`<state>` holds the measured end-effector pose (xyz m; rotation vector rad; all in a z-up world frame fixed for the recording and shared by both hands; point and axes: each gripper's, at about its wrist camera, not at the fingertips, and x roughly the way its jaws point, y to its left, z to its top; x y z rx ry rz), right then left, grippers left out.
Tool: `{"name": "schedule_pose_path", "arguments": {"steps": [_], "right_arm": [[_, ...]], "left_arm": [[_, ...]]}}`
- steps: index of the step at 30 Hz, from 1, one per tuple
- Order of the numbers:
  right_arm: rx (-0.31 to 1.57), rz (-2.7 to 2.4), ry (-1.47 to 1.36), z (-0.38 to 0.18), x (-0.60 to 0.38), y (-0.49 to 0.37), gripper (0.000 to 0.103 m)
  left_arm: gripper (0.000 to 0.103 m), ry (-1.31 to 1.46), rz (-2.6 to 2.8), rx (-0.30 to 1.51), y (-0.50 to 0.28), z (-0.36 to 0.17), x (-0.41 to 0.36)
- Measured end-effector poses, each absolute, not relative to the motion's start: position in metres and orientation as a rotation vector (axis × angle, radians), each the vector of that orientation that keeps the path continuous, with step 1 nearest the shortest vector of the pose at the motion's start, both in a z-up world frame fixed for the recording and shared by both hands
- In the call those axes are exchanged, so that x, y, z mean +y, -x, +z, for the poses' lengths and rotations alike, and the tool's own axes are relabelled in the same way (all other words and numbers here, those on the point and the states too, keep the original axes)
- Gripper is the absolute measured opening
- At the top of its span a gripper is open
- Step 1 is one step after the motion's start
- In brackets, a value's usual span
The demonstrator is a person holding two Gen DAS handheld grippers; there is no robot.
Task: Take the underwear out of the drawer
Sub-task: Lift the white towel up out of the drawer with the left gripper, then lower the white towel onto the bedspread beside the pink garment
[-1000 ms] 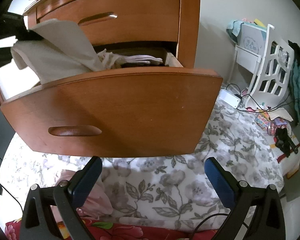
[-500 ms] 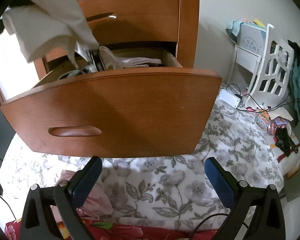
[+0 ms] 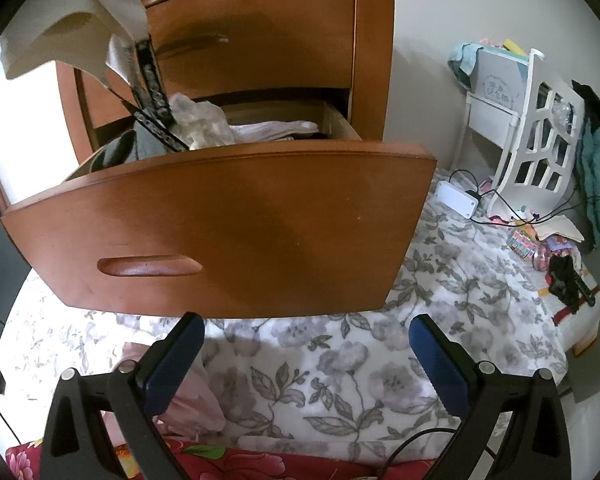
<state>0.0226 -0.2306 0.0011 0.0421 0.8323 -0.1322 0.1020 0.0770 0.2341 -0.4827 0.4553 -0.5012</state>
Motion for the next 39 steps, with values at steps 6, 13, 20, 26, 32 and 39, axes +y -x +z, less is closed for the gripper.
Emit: {"name": "schedule_pose_path", "arguments": {"steps": [6, 13, 20, 26, 32, 39], "right_arm": [[0.829, -0.134, -0.037, 0.002, -0.230, -0.022, 0.103], [0.826, -0.138, -0.037, 0.002, -0.231, -0.021, 0.103], [0.820, -0.140, -0.033, 0.003, -0.230, -0.020, 0.103], [0.820, -0.141, -0.029, 0.002, -0.229, -0.020, 0.103], [0.817, -0.147, -0.030, 0.003, -0.231, -0.019, 0.103], [0.815, -0.151, -0.033, 0.004, -0.231, -0.017, 0.103]], "left_arm": [[0.012, 0.481, -0.552, 0.399, -0.088, 0.256, 0.075], [0.009, 0.495, -0.585, 0.319, -0.069, 0.280, 0.081], [0.004, 0.483, -0.556, 0.272, -0.054, 0.297, 0.092], [0.003, 0.505, -0.537, 0.377, -0.059, 0.271, 0.091], [0.003, 0.482, -0.574, 0.425, -0.040, 0.248, 0.078], [0.003, 0.431, -0.638, 0.516, -0.017, 0.221, 0.051]]}}
